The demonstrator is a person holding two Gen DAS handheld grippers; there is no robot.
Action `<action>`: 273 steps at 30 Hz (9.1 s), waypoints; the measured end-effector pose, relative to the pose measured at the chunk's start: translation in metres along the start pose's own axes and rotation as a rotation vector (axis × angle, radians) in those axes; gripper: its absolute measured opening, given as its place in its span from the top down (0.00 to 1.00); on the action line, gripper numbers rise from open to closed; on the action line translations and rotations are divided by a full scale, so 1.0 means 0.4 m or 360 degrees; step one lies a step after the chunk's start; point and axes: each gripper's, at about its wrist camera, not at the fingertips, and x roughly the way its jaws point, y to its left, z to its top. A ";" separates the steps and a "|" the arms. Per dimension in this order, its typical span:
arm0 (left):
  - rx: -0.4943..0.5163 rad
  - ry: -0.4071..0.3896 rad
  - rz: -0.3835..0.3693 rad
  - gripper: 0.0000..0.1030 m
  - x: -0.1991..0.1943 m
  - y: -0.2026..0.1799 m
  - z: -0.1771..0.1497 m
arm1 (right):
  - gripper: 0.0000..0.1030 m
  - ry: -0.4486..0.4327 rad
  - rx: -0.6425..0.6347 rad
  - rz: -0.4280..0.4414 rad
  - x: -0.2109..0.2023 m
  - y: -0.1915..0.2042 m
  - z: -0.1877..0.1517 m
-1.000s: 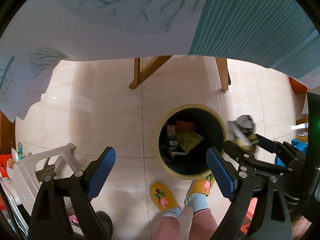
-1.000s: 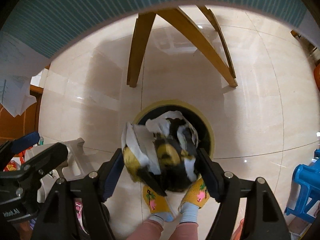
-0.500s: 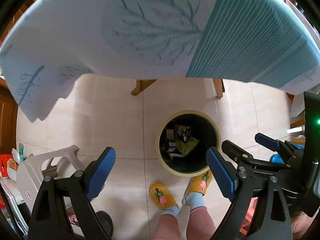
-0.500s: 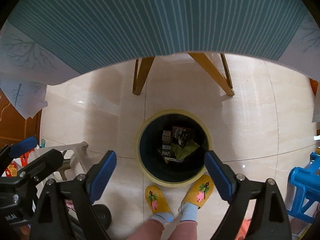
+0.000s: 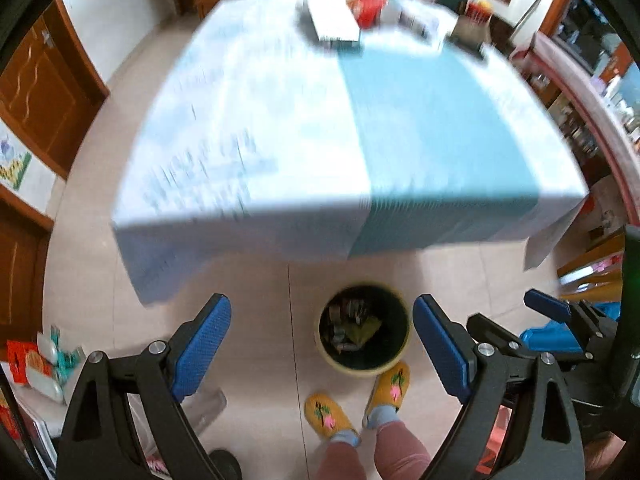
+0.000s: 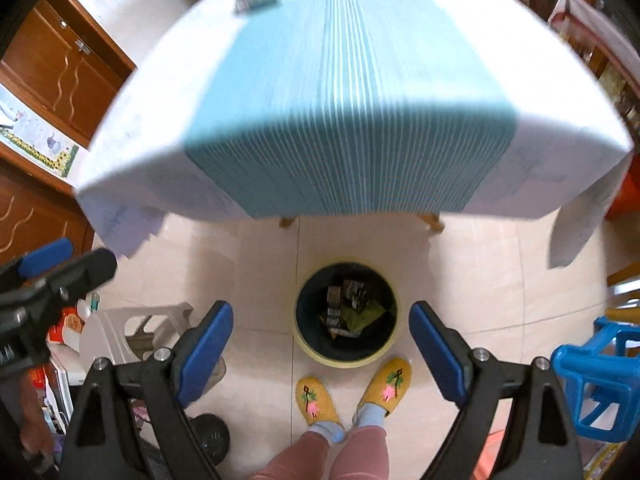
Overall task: Collect trash
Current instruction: 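Bring both tools back up over the table, then reach the right gripper to the beige pulp tray and close on it, then grasp the green-black packet with the left gripper while the right gripper holds the tray, then carry the packet and tray with both grippers down over the bin, then open the right gripper to drop the pulp tray into the bin, then bring both tools back up over the table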
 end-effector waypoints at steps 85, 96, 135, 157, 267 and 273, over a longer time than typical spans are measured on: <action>-0.0401 0.0078 0.0010 0.12 0.258 -0.456 0.857 | 0.29 -0.0280 -0.0458 0.0506 -0.028 -0.541 1.128; -0.0287 0.0105 -0.0179 0.13 0.327 -0.582 0.969 | 0.29 -0.0384 -0.0191 0.0418 -0.045 -0.676 1.120; -0.0105 0.0379 -0.0137 0.90 0.509 -0.789 0.977 | 0.29 -0.0363 0.0141 0.0407 -0.020 -0.803 0.957; 0.0326 0.0068 -0.0343 0.89 -0.036 -0.306 0.393 | 0.29 -0.0604 0.0397 0.0329 -0.257 -0.315 0.313; 0.0151 -0.0259 -0.0284 0.24 -0.266 -0.024 0.088 | 0.27 -0.0380 0.0181 -0.0139 -0.349 0.065 0.016; 0.0092 -0.0334 -0.0318 0.18 -0.290 0.008 0.148 | 0.27 -0.0462 0.0139 -0.0187 -0.398 0.079 0.063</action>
